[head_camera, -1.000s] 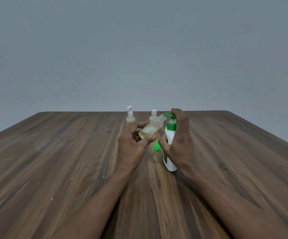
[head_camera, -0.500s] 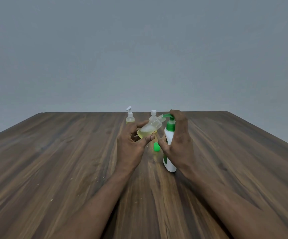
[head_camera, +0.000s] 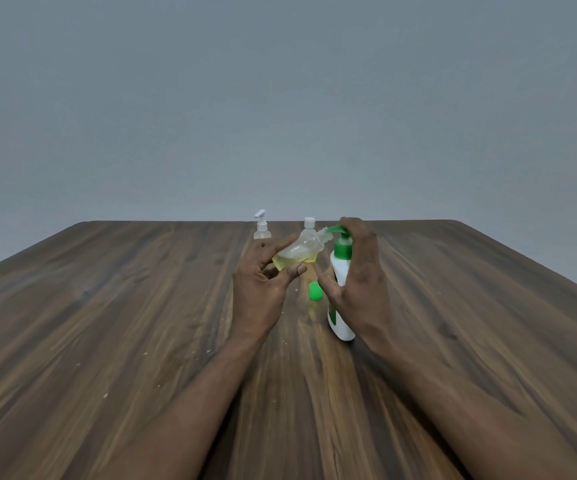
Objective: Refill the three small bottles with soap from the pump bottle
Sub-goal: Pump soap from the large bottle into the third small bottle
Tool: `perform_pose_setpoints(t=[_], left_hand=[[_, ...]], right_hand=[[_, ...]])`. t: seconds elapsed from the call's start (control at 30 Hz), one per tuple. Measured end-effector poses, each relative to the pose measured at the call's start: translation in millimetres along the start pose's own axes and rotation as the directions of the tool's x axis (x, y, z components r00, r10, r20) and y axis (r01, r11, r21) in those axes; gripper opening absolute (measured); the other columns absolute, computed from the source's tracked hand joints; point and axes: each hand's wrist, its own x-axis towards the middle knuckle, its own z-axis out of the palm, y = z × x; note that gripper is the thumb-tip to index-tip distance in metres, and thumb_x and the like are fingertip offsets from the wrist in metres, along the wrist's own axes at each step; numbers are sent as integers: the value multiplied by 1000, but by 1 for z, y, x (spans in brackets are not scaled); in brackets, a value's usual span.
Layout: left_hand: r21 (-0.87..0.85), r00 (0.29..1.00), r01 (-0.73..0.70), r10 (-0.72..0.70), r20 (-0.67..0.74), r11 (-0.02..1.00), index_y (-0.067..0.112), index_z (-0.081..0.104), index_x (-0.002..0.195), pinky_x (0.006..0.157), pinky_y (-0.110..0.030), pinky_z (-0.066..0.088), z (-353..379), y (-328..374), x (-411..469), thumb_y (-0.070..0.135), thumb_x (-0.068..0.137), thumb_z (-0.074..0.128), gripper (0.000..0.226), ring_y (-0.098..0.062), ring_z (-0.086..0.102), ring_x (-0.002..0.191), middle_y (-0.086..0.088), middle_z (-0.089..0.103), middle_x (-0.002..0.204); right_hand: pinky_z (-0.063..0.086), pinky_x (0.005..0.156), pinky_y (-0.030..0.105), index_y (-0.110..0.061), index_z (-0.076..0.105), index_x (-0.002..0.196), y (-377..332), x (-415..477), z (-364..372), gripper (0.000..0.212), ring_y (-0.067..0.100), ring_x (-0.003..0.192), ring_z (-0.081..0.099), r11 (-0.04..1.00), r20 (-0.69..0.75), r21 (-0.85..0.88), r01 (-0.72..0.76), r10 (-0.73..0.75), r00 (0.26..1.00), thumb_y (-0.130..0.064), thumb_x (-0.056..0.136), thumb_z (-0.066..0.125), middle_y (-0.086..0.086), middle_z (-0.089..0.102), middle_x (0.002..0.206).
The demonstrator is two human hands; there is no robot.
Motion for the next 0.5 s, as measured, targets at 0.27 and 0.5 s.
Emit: perform_pose_setpoints(t=[0.27,0.5], left_hand=[[16,1000,-18,18,-12,1000,35,71,114,81,-19,57,0,1,2,3,78,83,50,-11,64,106,-3,67,114],[6,1000,-13,13,-13,1000,40,70,111,80,-18,56,2,1,0,2,77,83,53,-13,66,105,4,67,111]], right_hand=[[32,88,-3,-25,30,145,1,1,1,82,-7,122,40,1000,12,2,7,-7,1000,-13,77,75,-3,37,144],[33,79,-2,-22,41,130,2,-1,1,65,-17,101,44,1000,-27,5,10,-10,1000,-10,76,75,-16,40,116]])
